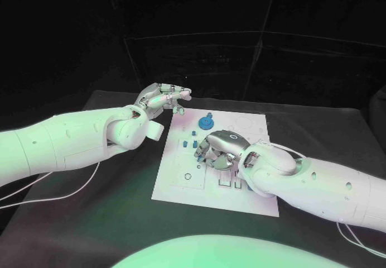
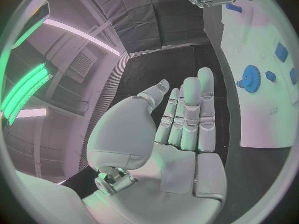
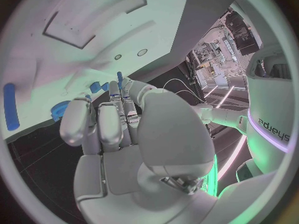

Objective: Assemble the parts on the task board

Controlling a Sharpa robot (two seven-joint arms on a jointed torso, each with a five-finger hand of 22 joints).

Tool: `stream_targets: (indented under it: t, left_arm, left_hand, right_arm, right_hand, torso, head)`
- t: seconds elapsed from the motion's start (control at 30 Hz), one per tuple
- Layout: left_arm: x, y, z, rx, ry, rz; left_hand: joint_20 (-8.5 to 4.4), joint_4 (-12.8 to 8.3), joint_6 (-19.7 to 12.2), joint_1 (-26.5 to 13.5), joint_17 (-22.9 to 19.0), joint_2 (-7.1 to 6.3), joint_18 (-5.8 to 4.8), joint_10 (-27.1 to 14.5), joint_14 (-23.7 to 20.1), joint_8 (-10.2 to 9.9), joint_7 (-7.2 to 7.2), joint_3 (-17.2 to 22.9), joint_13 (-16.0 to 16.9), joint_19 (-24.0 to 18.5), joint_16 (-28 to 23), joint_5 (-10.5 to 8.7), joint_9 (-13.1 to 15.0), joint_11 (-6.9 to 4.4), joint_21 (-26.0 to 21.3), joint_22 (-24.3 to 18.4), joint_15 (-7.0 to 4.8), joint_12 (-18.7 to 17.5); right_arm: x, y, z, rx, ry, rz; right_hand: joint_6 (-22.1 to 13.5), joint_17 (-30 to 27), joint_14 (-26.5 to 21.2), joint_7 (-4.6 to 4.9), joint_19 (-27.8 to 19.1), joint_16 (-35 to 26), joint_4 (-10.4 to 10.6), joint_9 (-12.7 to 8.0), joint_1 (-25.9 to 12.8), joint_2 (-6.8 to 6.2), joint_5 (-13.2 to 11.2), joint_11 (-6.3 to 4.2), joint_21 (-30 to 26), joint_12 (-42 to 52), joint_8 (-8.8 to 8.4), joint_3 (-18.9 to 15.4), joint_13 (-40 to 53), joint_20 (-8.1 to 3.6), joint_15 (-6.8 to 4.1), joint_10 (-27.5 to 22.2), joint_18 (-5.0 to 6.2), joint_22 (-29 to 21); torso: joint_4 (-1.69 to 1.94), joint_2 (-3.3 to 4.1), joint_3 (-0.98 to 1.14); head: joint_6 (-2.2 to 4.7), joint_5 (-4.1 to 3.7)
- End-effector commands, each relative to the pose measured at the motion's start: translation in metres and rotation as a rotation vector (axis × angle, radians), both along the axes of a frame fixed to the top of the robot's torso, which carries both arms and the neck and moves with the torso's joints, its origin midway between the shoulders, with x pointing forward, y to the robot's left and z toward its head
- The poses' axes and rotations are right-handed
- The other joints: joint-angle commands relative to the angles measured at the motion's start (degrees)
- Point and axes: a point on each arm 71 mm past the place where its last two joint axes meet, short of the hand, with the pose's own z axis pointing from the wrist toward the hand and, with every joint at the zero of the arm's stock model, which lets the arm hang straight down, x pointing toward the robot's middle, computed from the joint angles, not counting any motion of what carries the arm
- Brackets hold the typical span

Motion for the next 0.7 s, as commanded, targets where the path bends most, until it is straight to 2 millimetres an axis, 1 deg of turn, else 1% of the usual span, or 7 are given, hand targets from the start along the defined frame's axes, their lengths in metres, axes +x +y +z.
stream_targets:
  t: [0.03,0.23,0.5,0.63,0.7]
  left_arm:
    - [-0.0002,-0.0025,0.0019,-0.014,-0.009,-0.012]
    - [-0.0001,-0.0029,0.0017,-0.013,-0.006,-0.012]
    - [0.0002,-0.0033,0.0014,-0.011,-0.003,-0.012]
    - [0.0004,-0.003,0.0012,-0.01,-0.002,-0.012]
    - [0.0005,-0.003,0.0012,-0.01,-0.002,-0.012]
  left_hand:
    - [0.25,0.0,-0.4,0.3,-0.1,-0.12,0.32,-0.3,-0.4,0.0,0.22,-0.2,-0.1,0.0,-0.3,0.13,0.0,-0.01,-0.4,-0.1,-0.11,0.2]
    - [0.26,-0.1,-0.4,0.4,-0.2,-0.06,0.32,-0.4,-0.4,0.0,0.23,-0.2,-0.1,0.0,-0.3,0.14,0.0,-0.01,-0.5,-0.2,-0.11,0.3]
    - [0.27,-0.1,-0.5,0.5,-0.2,-0.03,0.32,-0.5,-0.4,0.0,0.26,-0.3,-0.1,0.0,-0.3,0.14,0.0,0.02,-0.6,-0.2,-0.09,0.3]
    - [0.28,-0.1,-0.6,0.6,-0.2,-0.01,0.33,-0.6,-0.4,0.0,0.27,-0.3,-0.1,0.0,-0.3,0.14,0.0,0.03,-0.6,-0.2,-0.09,0.4]
    - [0.28,-0.1,-0.6,0.6,-0.2,-0.01,0.33,-0.6,-0.4,0.0,0.27,-0.3,-0.1,0.0,-0.3,0.14,0.0,0.03,-0.6,-0.2,-0.09,0.4]
  right_arm:
    - [-0.0012,0.0027,-0.0036,-0.044,-0.008,0.028]
    - [-0.0018,0.0043,-0.0068,-0.065,-0.017,0.036]
    - [-0.003,0.0053,-0.0092,-0.092,-0.024,0.047]
    - [-0.004,0.0064,-0.0099,-0.103,-0.023,0.052]
    - [-0.0045,0.007,-0.0102,-0.108,-0.023,0.054]
  right_hand:
    - [-0.1,-0.1,1.4,0.43,0.3,0.1,-0.3,-0.1,-0.4,-0.01,0.4,0.33,0.2,-0.4,-0.38,0.1,0.0,0.22,-0.17,-0.1,-0.2,0.0]
    - [-0.1,-0.2,1.4,0.44,0.3,0.1,-0.4,-0.1,-0.5,-0.04,0.4,0.34,0.2,-0.4,-0.4,0.1,0.0,0.24,-0.15,-0.2,-0.19,-0.1]
    - [-0.1,-0.2,1.4,0.45,0.3,0.1,-0.5,-0.1,-0.5,-0.09,0.5,0.35,0.2,-0.4,-0.42,0.1,0.0,0.25,-0.14,-0.2,-0.2,0.0]
    - [-0.1,-0.1,1.4,0.46,0.3,0.1,-0.5,-0.1,-0.5,-0.11,0.5,0.36,0.2,-0.4,-0.42,0.1,0.0,0.25,-0.13,-0.2,-0.21,0.0]
    - [-0.1,-0.1,1.4,0.46,0.3,0.1,-0.5,-0.1,-0.5,-0.11,0.5,0.36,0.2,-0.4,-0.42,0.1,0.0,0.25,-0.13,-0.2,-0.21,0.0]
  torso:
    - [0.0,0.0,0.01]
    - [-0.06,-0.01,0.01]
    - [-0.02,-0.06,-0.04]
    - [-0.05,-0.03,0.05]
    - [-0.08,-0.05,0.0]
  head:
    - [-0.26,0.38]
    - [-0.59,0.71]
    - [-0.78,0.85]
    - [-0.84,1.0]
    - [-0.86,1.05]
